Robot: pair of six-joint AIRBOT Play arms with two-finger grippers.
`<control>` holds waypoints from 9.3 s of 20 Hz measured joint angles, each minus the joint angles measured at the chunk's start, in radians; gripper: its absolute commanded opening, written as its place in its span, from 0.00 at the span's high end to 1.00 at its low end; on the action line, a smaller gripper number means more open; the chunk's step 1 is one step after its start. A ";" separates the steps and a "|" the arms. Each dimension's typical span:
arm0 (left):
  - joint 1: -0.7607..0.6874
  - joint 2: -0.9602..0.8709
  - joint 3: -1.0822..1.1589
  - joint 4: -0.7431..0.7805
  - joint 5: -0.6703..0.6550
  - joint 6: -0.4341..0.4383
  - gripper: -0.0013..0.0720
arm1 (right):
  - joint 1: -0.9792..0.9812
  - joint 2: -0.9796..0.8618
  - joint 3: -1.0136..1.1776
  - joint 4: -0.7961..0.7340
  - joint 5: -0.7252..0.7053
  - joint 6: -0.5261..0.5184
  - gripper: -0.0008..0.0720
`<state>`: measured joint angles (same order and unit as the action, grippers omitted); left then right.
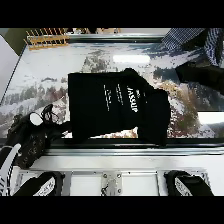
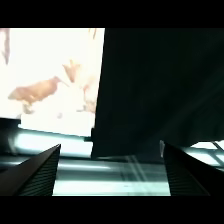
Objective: Fold the clothes and pants, and hang the long-sleeved shirts on hangers.
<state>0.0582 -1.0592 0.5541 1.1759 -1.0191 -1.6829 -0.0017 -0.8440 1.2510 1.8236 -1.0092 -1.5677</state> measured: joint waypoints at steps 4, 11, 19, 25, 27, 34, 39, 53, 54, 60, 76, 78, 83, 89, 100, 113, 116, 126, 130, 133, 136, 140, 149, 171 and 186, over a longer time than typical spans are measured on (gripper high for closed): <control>-0.001 0.013 -0.103 -0.111 0.083 -0.003 0.04 | 0.000 0.073 -0.045 -0.004 -0.006 0.000 0.06; -0.095 -0.113 -0.081 -0.283 0.182 0.017 0.94 | -0.003 0.110 -0.061 -0.008 -0.009 0.004 0.06; -0.054 -0.071 0.099 -0.207 0.138 0.024 0.97 | -0.212 0.096 -0.255 -0.116 -0.122 0.074 0.06; 0.010 -0.006 0.150 -0.096 0.089 0.027 0.97 | -0.409 -0.093 -0.521 0.014 -0.048 0.081 0.06; 0.015 0.000 0.154 -0.084 0.087 0.027 0.97 | -0.424 -0.191 -0.549 0.106 -0.007 0.033 0.06; 0.019 0.006 0.157 -0.072 0.084 0.031 0.97 | -0.339 -0.443 -0.573 0.280 0.159 -0.050 0.07; 0.019 0.006 0.157 -0.069 0.084 0.030 0.97 | -0.198 -0.493 -0.571 0.306 0.248 -0.061 0.60; 0.027 0.302 0.623 -0.089 0.008 0.028 0.97 | -0.122 -0.078 0.045 0.101 0.077 -0.127 0.97; 0.018 0.344 0.694 -0.095 0.013 0.028 0.97 | -0.122 -0.015 0.119 0.093 0.073 -0.126 0.97; -0.030 0.541 0.983 -0.101 0.122 0.028 0.97 | -0.122 0.264 0.361 0.079 0.114 -0.029 0.97; -0.044 -0.210 1.099 0.065 -0.187 -0.014 0.97 | -0.116 -0.312 0.298 0.073 -0.222 0.244 0.97; -0.047 -0.370 1.099 0.066 -0.184 -0.018 0.97 | -0.116 -0.468 0.287 0.097 -0.197 0.223 0.97; -0.032 -0.642 1.100 -0.086 -0.052 -0.004 0.97 | -0.116 -0.721 0.280 0.201 0.009 0.152 0.97; 0.011 -0.732 1.101 -0.223 0.046 0.037 0.97 | -0.143 -0.783 0.278 0.173 0.159 0.127 0.97; 0.025 -0.726 0.998 -0.253 0.029 0.137 0.97 | -0.145 -0.713 0.142 -0.043 0.089 0.075 0.97; -0.026 -0.725 0.825 -0.250 0.014 0.159 0.13 | -0.141 -0.666 -0.116 -0.093 0.081 0.069 0.56; -0.022 -0.716 0.883 -0.251 -0.026 0.159 0.14 | -0.144 -0.640 -0.111 -0.090 0.077 0.069 0.18; 0.046 -0.251 0.562 0.134 -0.101 -0.019 0.14 | -0.208 -0.226 -0.116 -0.100 0.002 0.072 0.18; 0.064 -0.077 0.220 0.175 -0.068 -0.137 0.14 | -0.211 -0.129 -0.163 -0.080 -0.011 0.072 0.18; 0.069 0.014 0.031 0.093 0.019 -0.195 0.14 | -0.212 -0.104 -0.180 -0.051 -0.023 0.072 0.18; 0.071 0.051 -0.090 -0.028 0.121 -0.223 0.14 | -0.212 -0.095 -0.188 -0.026 -0.028 0.071 0.18; 0.050 0.006 -0.128 -0.169 0.229 -0.239 0.14 | -0.212 -0.091 -0.190 -0.013 -0.032 0.071 0.18; -0.056 -0.218 0.071 -0.235 0.378 -0.243 0.97 | -0.220 -0.090 -0.201 -0.006 -0.077 0.071 0.18; -0.066 0.309 -0.246 -0.043 0.223 -0.217 0.97 | -0.323 -0.317 -0.741 0.250 -0.066 -0.094 0.18; -0.066 0.319 -0.098 0.024 0.008 -0.183 0.97 | -0.249 -0.117 -0.649 0.032 -0.247 -0.138 0.97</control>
<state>-0.0082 -0.7399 0.4557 1.1999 -1.0111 -1.8660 -0.2504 -0.9615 0.6018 1.8561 -1.2560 -1.7061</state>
